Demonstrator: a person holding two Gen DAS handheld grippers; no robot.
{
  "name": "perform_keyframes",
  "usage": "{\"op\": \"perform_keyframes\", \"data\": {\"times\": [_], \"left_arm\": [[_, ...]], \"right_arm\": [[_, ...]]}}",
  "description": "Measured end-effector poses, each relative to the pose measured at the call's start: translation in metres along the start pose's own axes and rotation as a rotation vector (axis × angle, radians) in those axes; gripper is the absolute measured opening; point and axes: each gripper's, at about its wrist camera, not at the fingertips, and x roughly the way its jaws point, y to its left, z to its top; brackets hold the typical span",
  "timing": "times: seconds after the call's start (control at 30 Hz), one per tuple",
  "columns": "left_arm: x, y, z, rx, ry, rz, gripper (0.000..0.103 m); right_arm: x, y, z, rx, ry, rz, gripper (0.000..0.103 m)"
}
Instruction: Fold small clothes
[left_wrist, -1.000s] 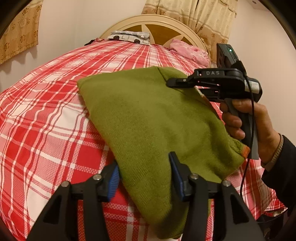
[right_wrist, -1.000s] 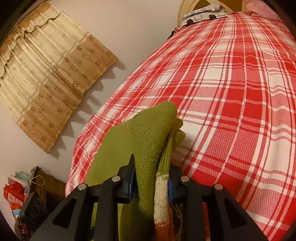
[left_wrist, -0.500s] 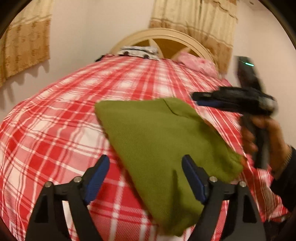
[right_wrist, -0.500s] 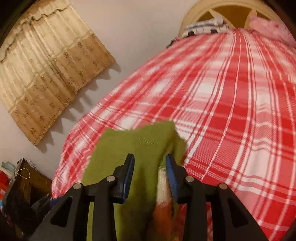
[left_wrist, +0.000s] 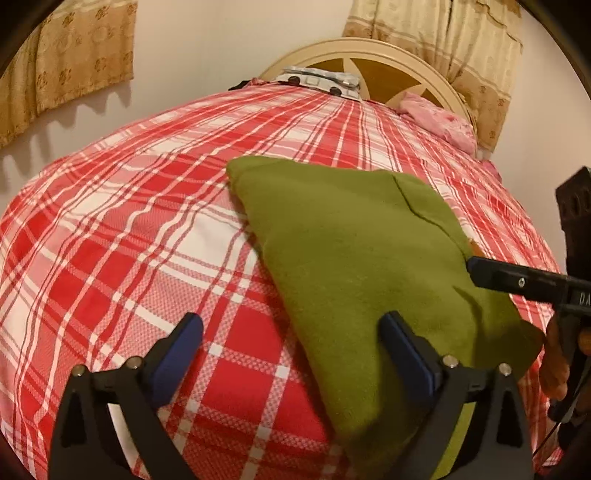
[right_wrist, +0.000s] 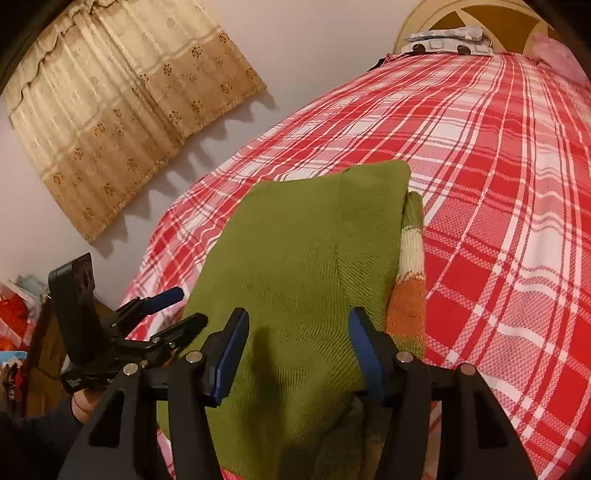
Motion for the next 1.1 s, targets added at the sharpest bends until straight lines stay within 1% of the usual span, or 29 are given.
{"op": "perform_keyframes", "data": {"times": [0.1, 0.13, 0.2, 0.23, 0.37, 0.53, 0.6, 0.67, 0.83, 1.1], "left_arm": [[-0.023, -0.006, -0.003, 0.015, -0.02, 0.018, 0.098], [-0.032, -0.008, -0.005, 0.027, -0.038, 0.023, 0.098], [-0.047, -0.013, -0.007, 0.036, -0.068, 0.035, 0.098], [-0.054, -0.014, -0.008, 0.038, -0.08, 0.034, 0.098], [-0.076, -0.022, -0.011, 0.042, -0.12, 0.009, 0.098], [-0.093, -0.029, -0.013, 0.051, -0.155, -0.02, 0.098], [-0.097, -0.03, -0.012, 0.051, -0.161, -0.027, 0.098], [-0.1, -0.032, -0.009, 0.056, -0.165, -0.031, 0.098], [-0.115, -0.04, -0.01, 0.081, -0.209, -0.038, 0.098], [-0.119, -0.051, -0.013, 0.111, -0.222, -0.044, 0.098]], "right_arm": [[-0.017, 0.015, -0.003, -0.01, -0.032, -0.066, 0.058], [-0.031, 0.022, -0.007, -0.016, -0.072, -0.105, 0.058], [-0.049, 0.03, -0.01, -0.023, -0.127, -0.156, 0.058], [-0.059, 0.036, -0.014, -0.022, -0.157, -0.19, 0.059], [-0.087, 0.055, -0.026, -0.032, -0.215, -0.251, 0.06], [-0.105, 0.083, -0.041, -0.08, -0.258, -0.28, 0.061], [-0.111, 0.09, -0.047, -0.078, -0.276, -0.287, 0.062], [-0.117, 0.093, -0.051, -0.068, -0.291, -0.298, 0.063], [-0.127, 0.099, -0.06, -0.048, -0.312, -0.313, 0.063], [-0.139, 0.103, -0.072, -0.033, -0.349, -0.376, 0.064]]}}
